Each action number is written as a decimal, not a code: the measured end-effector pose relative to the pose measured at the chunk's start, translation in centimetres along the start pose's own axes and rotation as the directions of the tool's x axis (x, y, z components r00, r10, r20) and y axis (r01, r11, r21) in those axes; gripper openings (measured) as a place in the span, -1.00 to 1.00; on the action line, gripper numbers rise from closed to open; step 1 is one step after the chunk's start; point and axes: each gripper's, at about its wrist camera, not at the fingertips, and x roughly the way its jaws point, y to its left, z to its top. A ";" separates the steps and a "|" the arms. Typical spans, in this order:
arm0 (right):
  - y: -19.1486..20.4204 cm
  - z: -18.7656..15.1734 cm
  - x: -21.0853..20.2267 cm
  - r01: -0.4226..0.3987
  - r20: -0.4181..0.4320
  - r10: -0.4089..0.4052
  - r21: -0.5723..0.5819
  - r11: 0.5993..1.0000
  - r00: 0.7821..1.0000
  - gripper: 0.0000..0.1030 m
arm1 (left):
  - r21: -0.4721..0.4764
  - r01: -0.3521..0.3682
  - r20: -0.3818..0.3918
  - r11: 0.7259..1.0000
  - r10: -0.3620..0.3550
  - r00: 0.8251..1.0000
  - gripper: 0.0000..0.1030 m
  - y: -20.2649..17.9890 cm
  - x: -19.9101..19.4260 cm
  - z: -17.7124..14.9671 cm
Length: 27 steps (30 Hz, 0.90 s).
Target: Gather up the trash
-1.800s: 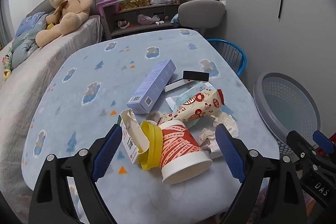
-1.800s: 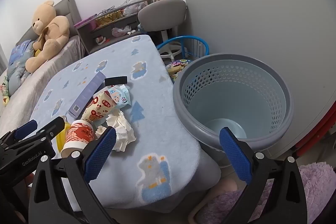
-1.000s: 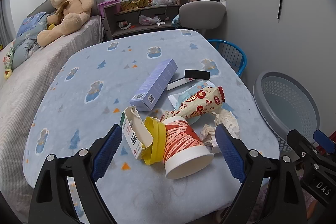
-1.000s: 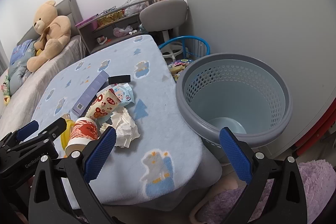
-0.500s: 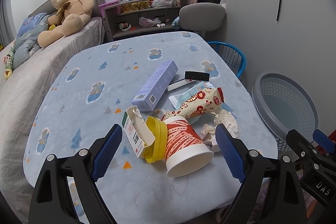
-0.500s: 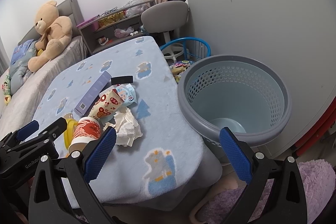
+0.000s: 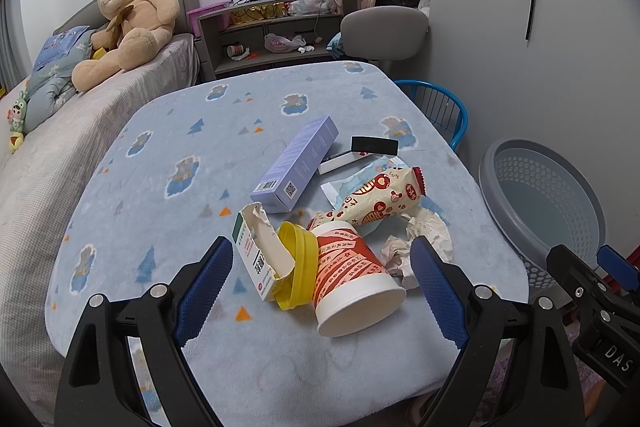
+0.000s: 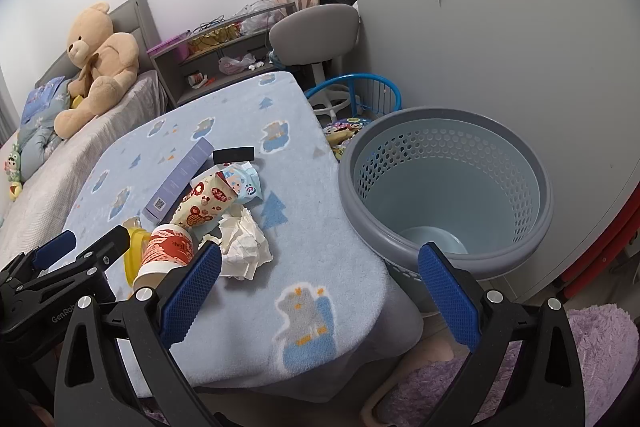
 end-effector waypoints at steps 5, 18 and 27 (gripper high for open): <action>0.0 0.0 -0.1 -0.001 0.001 0.001 0.000 1.000 1.000 0.88 | 0.000 0.000 0.001 1.000 0.000 1.000 0.67 0.0 0.0 0.0; 0.0 0.0 0.0 -0.001 0.000 0.001 0.000 1.000 1.000 0.88 | 0.000 -0.001 0.003 1.000 0.001 1.000 0.67 0.0 0.0 -0.1; 0.0 0.0 0.0 -0.002 0.001 0.002 0.001 1.000 1.000 0.88 | 0.000 0.000 0.003 1.000 0.000 1.000 0.67 0.0 -0.2 -0.1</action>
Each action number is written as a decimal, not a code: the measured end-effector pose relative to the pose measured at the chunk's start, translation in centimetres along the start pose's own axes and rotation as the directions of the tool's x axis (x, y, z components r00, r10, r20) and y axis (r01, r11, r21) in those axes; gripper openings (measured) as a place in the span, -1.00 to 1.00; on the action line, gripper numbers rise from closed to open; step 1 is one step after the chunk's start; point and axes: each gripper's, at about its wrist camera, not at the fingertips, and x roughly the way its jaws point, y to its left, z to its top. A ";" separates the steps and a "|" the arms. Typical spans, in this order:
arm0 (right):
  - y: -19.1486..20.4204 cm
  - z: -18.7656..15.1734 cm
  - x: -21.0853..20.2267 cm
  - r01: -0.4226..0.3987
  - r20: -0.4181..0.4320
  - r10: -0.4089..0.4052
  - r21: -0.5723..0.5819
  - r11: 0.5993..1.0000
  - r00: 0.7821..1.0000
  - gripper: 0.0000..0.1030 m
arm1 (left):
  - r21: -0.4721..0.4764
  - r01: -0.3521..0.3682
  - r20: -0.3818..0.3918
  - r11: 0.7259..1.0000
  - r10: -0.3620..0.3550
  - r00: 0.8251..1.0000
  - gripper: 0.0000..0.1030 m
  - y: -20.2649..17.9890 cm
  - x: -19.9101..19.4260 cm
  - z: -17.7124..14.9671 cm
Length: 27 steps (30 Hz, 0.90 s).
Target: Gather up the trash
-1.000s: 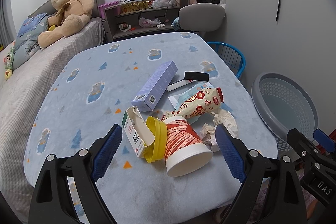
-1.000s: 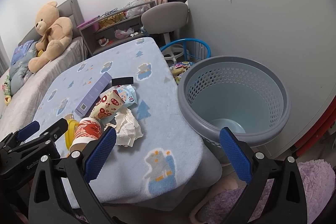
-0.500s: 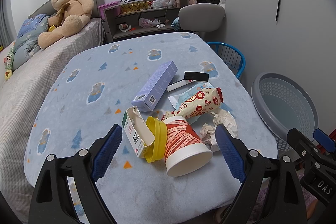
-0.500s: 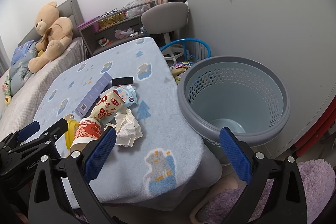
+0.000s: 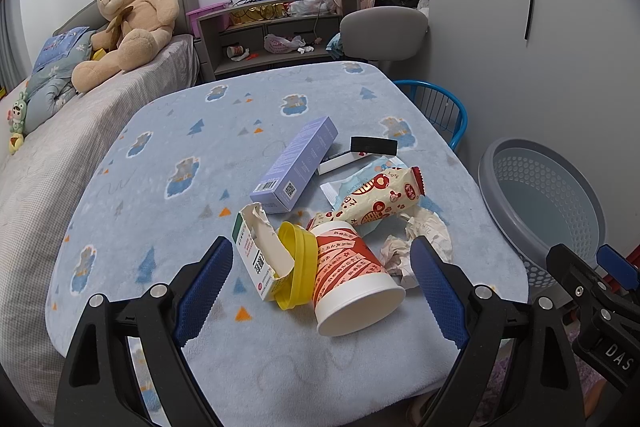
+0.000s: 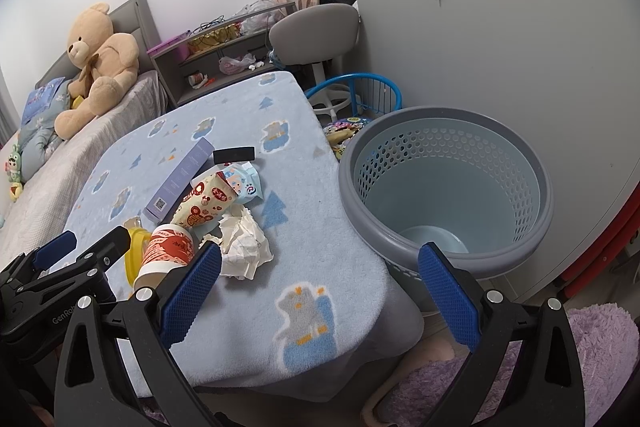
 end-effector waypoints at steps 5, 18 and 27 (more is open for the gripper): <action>0.0 0.0 0.0 0.000 0.000 0.000 0.000 1.000 1.000 0.88 | 0.000 0.000 0.000 1.000 0.000 1.000 0.67 0.0 0.1 0.0; 0.1 0.0 -0.1 -0.003 -0.003 0.003 0.000 1.000 1.000 0.88 | -0.002 0.001 -0.002 1.000 -0.001 1.000 0.67 0.0 0.0 -0.1; 0.5 -0.2 1.0 -0.057 -0.048 0.057 -0.010 0.998 0.997 0.88 | -0.027 -0.024 -0.018 0.999 0.024 1.000 0.67 1.4 0.5 -0.1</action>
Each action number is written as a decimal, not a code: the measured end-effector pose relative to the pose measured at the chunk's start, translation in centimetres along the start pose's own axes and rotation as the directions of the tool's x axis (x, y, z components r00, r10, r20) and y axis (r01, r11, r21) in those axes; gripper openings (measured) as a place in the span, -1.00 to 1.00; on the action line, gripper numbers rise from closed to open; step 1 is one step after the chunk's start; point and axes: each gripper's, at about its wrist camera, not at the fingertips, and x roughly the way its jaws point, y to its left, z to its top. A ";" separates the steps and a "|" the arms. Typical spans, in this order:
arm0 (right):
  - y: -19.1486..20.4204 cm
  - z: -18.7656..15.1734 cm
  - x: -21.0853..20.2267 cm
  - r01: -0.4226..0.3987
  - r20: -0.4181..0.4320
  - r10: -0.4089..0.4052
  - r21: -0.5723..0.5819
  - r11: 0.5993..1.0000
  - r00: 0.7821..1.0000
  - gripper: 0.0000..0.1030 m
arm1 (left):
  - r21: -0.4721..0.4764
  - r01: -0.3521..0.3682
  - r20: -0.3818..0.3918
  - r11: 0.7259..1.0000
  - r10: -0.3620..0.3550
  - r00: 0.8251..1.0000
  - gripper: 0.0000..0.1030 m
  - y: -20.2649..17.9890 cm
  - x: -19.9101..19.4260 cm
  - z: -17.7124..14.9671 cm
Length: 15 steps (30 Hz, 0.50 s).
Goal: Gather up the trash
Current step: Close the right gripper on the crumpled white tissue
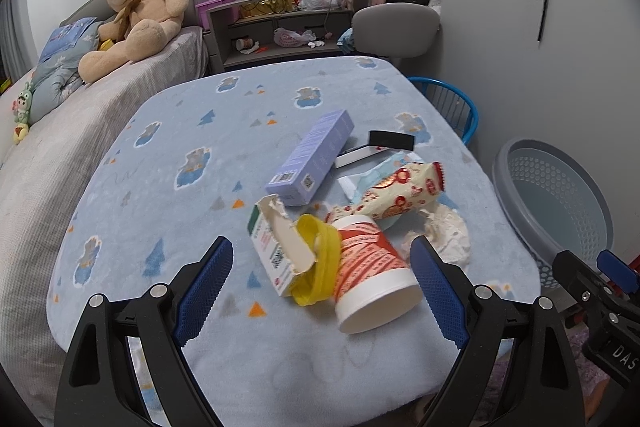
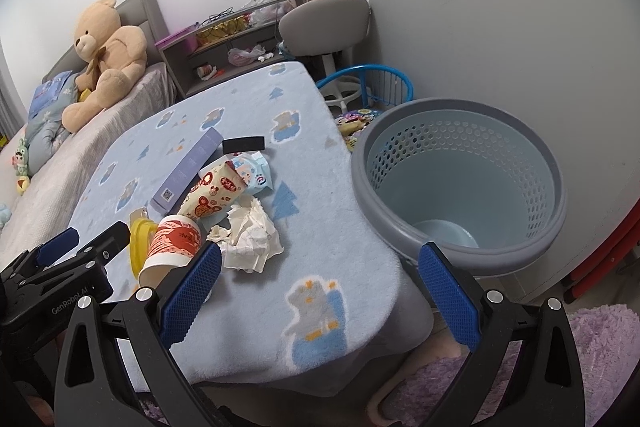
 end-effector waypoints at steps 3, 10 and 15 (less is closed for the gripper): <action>0.5 -0.2 1.4 -0.030 -0.043 0.029 -0.019 0.999 0.999 0.88 | -0.020 -0.031 -0.020 0.999 0.030 0.999 0.67 1.5 0.8 -0.5; 2.8 -0.3 4.4 -0.092 -0.117 0.082 -0.087 0.992 0.990 0.88 | -0.073 -0.097 -0.073 0.993 0.091 0.993 0.67 5.2 2.5 -1.7; 3.8 0.4 6.4 -0.086 -0.140 0.070 -0.109 0.990 0.988 0.88 | -0.101 -0.110 -0.097 0.989 0.100 0.990 0.67 6.6 3.6 -1.7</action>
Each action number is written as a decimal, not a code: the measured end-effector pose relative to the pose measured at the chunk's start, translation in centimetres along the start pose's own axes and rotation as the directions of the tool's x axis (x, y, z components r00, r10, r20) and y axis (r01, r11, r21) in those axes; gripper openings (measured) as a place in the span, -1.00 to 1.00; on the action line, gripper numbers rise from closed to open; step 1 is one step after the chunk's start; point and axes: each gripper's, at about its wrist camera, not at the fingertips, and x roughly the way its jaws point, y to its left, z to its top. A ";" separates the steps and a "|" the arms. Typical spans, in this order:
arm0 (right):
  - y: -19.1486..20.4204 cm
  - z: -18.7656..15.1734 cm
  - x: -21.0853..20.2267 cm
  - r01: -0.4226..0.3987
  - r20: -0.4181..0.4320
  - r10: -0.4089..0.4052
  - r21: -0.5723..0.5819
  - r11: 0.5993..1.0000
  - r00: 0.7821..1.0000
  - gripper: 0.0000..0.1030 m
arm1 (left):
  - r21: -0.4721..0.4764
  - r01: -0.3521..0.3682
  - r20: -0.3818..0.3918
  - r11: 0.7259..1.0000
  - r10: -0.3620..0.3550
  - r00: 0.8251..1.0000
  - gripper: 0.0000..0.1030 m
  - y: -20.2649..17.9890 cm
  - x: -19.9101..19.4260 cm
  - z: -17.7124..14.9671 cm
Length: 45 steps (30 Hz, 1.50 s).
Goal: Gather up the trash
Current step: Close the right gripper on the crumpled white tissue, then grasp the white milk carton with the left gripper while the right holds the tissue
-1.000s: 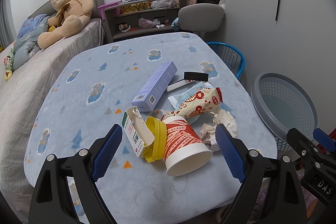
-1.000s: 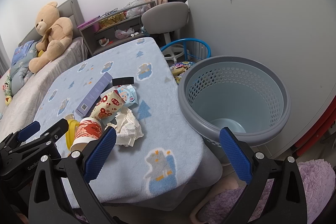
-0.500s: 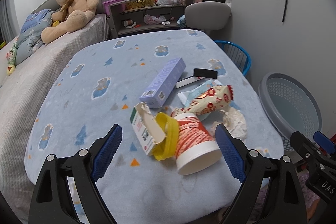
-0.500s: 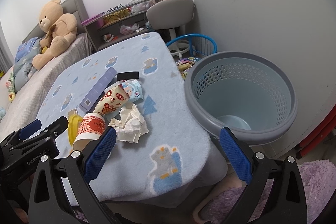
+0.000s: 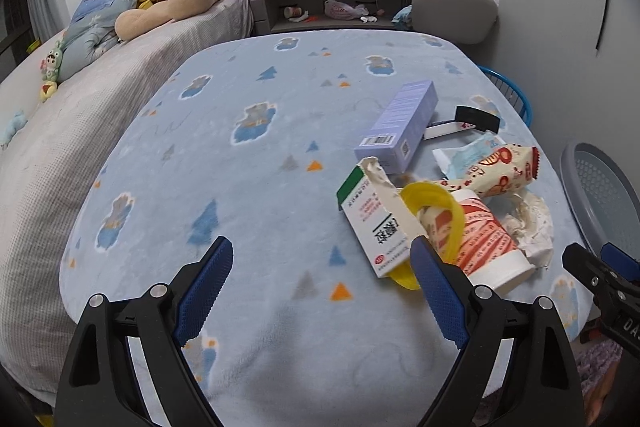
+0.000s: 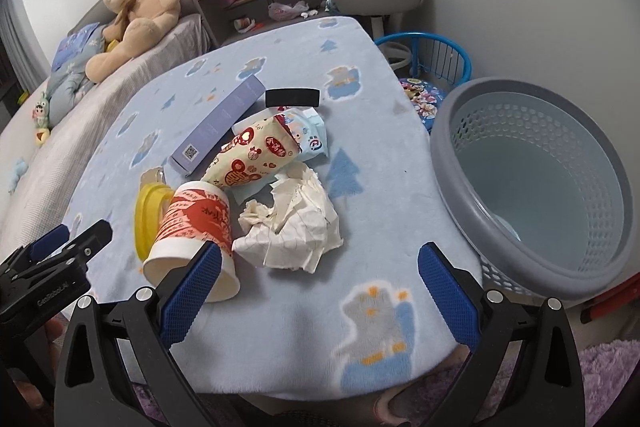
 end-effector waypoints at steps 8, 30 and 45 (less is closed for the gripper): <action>-0.3 1.4 3.6 0.011 -0.076 -0.011 0.005 1.000 0.997 0.88 | 0.001 0.009 -0.010 1.000 -0.009 1.000 0.67 0.4 0.8 0.2; 1.2 1.8 5.4 -0.102 -0.132 0.098 -0.024 0.994 0.986 0.08 | -0.027 0.034 -0.043 0.999 -0.035 0.998 0.67 1.9 2.1 0.3; -1.4 1.2 1.7 -0.085 -0.031 0.087 0.057 0.995 0.996 0.06 | -0.024 0.096 -0.059 0.995 -0.097 0.993 0.67 0.2 3.0 2.0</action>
